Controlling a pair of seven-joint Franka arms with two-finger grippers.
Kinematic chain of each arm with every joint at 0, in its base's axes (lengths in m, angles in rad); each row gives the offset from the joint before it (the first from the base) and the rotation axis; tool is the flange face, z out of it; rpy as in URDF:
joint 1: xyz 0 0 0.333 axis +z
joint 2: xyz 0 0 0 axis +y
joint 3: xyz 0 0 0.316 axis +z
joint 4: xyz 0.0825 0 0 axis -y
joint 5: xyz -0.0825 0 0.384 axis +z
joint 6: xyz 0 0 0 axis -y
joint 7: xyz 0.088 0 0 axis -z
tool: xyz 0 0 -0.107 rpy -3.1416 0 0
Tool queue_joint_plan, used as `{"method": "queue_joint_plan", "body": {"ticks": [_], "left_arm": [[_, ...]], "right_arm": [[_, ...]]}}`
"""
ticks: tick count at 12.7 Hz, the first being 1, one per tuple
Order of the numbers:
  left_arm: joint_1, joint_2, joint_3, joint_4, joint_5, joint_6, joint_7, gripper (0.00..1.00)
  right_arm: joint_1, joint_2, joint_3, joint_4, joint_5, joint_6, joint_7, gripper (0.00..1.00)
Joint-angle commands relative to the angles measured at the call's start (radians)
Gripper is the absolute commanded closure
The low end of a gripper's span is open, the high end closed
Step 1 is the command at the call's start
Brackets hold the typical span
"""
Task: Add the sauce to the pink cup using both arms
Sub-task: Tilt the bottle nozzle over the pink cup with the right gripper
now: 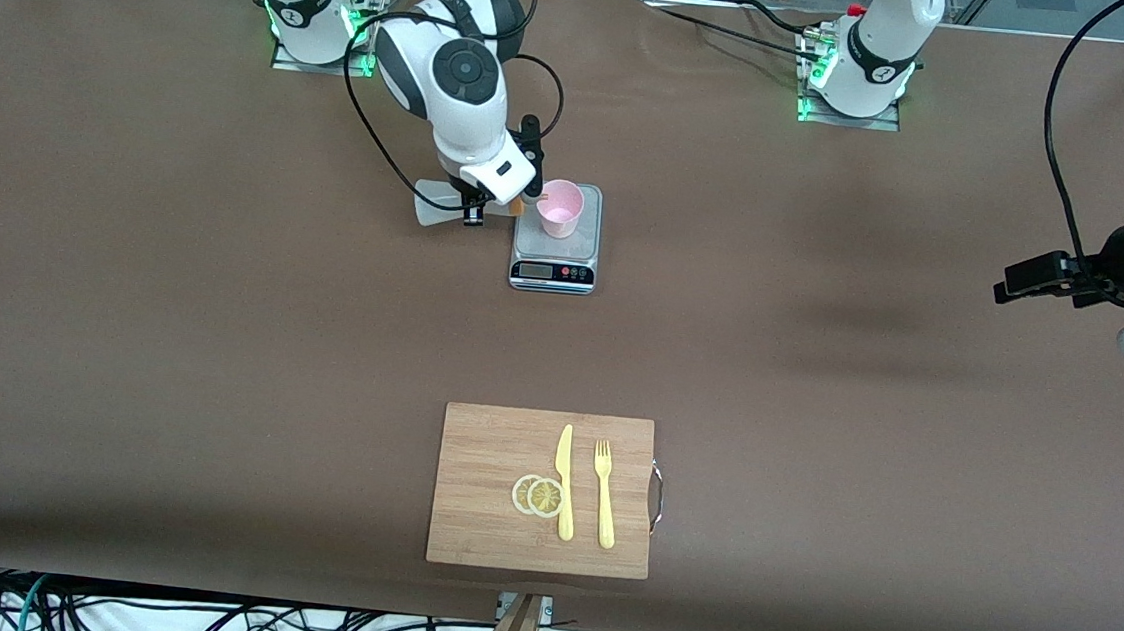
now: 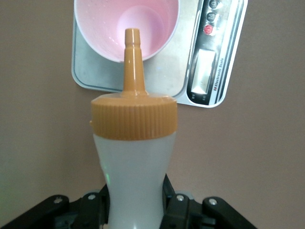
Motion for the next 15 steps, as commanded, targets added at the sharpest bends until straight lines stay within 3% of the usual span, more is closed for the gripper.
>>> {"method": "queue_joint_plan", "body": {"ticks": [1,5,15], "left_arm": [[-0.007,0.013,0.002,0.035,0.027,-0.023,0.018,0.00],[-0.007,0.013,0.002,0.034,0.027,-0.023,0.018,0.00],[-0.007,0.013,0.002,0.034,0.027,-0.023,0.018,0.00]], "right_arm": [[0.029,-0.030,-0.003,0.028,-0.083,-0.065,0.077,0.86],[0.094,-0.024,-0.003,0.076,-0.193,-0.165,0.209,0.86],[0.116,-0.018,-0.006,0.082,-0.246,-0.193,0.287,0.85]]}}
